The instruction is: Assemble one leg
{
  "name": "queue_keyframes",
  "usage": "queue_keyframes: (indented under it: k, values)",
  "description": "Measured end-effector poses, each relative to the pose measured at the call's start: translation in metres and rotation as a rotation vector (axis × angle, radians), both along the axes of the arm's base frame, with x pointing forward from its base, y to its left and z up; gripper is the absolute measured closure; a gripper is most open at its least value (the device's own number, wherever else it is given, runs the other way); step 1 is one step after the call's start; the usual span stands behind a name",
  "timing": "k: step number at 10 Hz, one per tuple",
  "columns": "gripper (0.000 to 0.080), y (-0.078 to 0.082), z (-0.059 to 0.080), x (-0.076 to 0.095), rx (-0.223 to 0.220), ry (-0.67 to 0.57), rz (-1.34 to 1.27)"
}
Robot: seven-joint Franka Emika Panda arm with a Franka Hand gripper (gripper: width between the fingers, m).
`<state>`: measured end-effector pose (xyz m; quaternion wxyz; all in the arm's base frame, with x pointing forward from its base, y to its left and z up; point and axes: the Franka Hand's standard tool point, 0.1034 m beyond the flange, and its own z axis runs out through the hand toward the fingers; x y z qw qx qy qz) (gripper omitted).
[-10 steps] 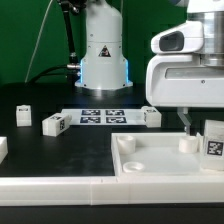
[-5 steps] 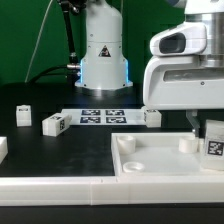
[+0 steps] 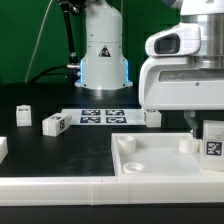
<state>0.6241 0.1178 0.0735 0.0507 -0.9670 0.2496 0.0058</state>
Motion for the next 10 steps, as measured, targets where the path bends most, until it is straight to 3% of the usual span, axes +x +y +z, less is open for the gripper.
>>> queue_keyframes:
  k: [10]
  values:
    - [0.0506, 0.0066, -0.0006, -0.0021, 0.075, 0.069, -1.048]
